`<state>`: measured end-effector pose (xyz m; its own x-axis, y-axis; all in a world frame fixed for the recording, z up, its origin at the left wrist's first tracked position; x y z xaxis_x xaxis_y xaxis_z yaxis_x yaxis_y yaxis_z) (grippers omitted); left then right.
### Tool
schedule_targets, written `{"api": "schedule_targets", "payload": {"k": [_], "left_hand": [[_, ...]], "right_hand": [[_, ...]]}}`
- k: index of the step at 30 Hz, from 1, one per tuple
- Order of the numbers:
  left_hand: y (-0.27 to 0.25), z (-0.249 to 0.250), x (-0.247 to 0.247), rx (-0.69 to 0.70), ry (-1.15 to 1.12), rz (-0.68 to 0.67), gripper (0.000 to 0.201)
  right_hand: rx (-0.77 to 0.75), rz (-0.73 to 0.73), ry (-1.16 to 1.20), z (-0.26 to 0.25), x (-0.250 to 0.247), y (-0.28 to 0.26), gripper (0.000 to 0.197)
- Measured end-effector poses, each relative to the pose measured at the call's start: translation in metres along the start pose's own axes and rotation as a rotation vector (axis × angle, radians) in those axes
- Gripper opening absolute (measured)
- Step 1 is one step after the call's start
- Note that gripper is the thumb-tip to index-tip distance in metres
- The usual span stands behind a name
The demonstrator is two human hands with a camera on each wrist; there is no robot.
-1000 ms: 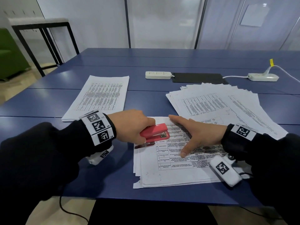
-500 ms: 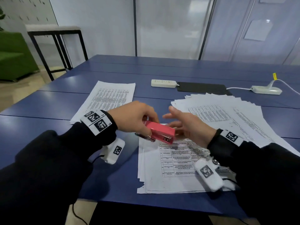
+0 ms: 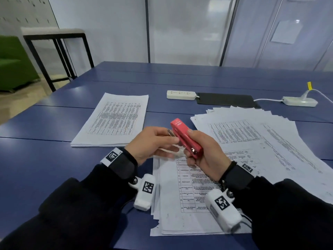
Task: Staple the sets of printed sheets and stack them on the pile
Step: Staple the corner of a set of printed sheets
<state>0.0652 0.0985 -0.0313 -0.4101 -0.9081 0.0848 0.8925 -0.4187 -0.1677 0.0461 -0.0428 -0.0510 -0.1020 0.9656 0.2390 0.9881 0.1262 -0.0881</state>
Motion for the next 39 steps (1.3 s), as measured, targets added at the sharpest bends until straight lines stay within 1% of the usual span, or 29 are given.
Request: {"api": "schedule_targets", "payload": {"k": [3, 5, 7, 10, 13, 16, 20, 23, 28, 32, 37, 39], "left_hand": [[0.003, 0.0, -0.002, 0.035, -0.011, 0.055, 0.023], [0.005, 0.0, -0.005, 0.036, -0.008, 0.072, 0.018], [0.008, -0.002, -0.009, 0.028, 0.004, 0.087, 0.019], [0.011, -0.004, -0.015, 0.005, 0.02, 0.109, 0.025], [0.013, -0.005, -0.022, -0.012, 0.015, 0.127, 0.016], [0.014, -0.004, -0.032, -0.018, -0.023, 0.174, 0.01], [0.014, 0.0, -0.041, -0.001, -0.035, 0.215, 0.01], [0.015, 0.004, -0.047, 0.027, -0.059, 0.243, 0.005], [0.017, 0.009, -0.062, 0.081, -0.06, 0.312, 0.003], [0.02, 0.008, -0.063, 0.073, -0.058, 0.308, 0.009], [0.02, 0.008, -0.063, 0.089, -0.063, 0.317, 0.011], [0.019, 0.01, -0.062, 0.095, -0.059, 0.311, 0.011]], "right_hand": [[-0.033, -0.004, -0.028, -0.002, -0.001, 0.0, 0.034], [-0.044, -0.006, -0.038, -0.003, -0.001, 0.0, 0.027], [-0.048, -0.014, -0.053, -0.002, -0.001, 0.0, 0.024], [-0.041, -0.028, -0.1, 0.0, 0.001, 0.001, 0.028], [-0.032, -0.022, -0.121, 0.001, 0.0, 0.002, 0.041], [-0.032, -0.009, -0.106, 0.0, -0.001, 0.003, 0.045], [-0.046, -0.019, -0.096, -0.001, 0.0, 0.004, 0.039], [-0.046, -0.006, -0.073, 0.0, 0.001, 0.006, 0.043], [-0.034, 0.014, -0.048, 0.003, -0.002, 0.012, 0.042], [-0.025, 0.033, -0.061, 0.006, -0.005, 0.015, 0.042], [-0.021, 0.048, -0.062, 0.009, -0.008, 0.016, 0.039], [-0.023, 0.05, -0.05, 0.009, -0.008, 0.015, 0.041]]}}
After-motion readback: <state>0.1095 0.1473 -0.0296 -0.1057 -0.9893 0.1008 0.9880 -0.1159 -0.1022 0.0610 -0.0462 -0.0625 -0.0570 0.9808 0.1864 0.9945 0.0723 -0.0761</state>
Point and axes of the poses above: each hand's wrist, its own y-axis towards the middle knuckle, its own x-axis out of the palm, z = x × y, the point moved 10 cm from there along y, towards the middle knuckle, and after that the axes turned 5 degrees about -y, right-handed, at the moved point
